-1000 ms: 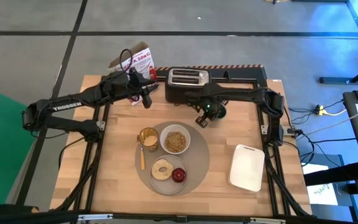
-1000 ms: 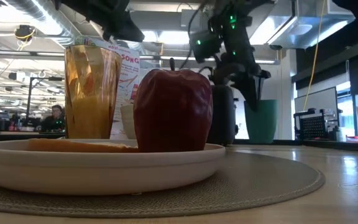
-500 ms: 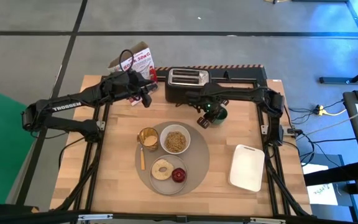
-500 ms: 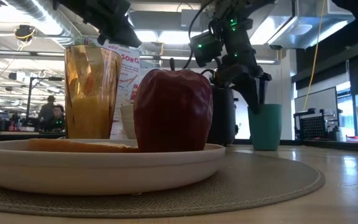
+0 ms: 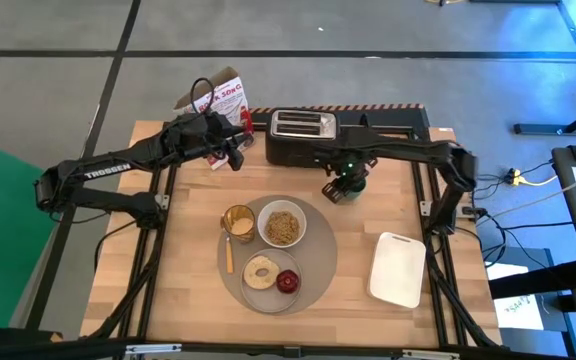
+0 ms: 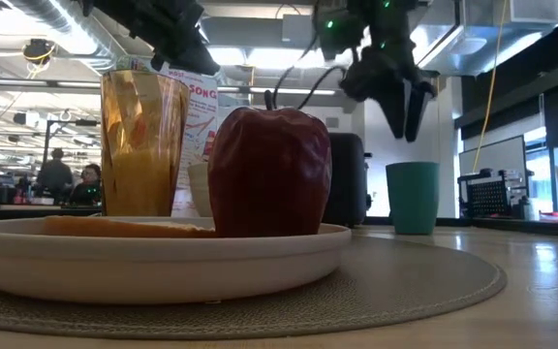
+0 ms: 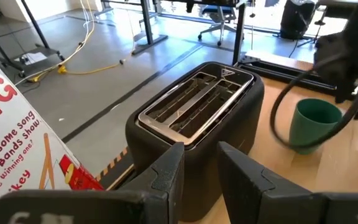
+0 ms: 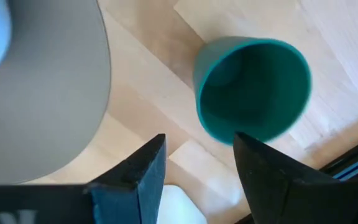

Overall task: Arrange a breakfast setting
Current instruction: Adjust the white bin

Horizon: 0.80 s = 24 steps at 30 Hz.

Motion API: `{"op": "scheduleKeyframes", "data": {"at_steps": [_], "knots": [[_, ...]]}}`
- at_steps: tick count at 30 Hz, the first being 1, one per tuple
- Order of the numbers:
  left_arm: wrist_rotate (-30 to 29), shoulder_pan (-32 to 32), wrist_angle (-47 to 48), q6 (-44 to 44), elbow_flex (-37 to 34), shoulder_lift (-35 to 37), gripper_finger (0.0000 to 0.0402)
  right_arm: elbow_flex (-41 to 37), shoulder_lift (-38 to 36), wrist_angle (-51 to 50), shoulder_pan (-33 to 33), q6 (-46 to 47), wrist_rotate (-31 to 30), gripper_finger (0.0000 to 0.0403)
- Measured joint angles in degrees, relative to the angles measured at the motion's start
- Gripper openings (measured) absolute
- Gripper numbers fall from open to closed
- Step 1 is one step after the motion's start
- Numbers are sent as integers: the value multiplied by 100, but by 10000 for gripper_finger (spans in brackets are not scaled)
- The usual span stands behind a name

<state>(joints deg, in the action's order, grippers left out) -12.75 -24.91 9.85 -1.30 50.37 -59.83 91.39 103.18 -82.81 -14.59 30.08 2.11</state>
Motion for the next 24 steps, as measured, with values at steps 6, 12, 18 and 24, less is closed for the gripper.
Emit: {"op": "scheduleKeyframes", "data": {"at_steps": [6, 12, 18, 24], "knots": [[6, -116, 0, -2, 0, 0, 89, 0, -456, 9, 132, 242, -105, 179], [19, -181, 35, -184, 0, -1, 89, 0, -834, -143, 627, 401, -260, 179], [21, -169, 268, -461, 0, -2, 89, 0, -1282, -284, 1458, 447, -530, 179], [-20, -133, 324, -463, 0, -4, 89, -849, -1962, -189, 2248, 951, -525, 179]]}}
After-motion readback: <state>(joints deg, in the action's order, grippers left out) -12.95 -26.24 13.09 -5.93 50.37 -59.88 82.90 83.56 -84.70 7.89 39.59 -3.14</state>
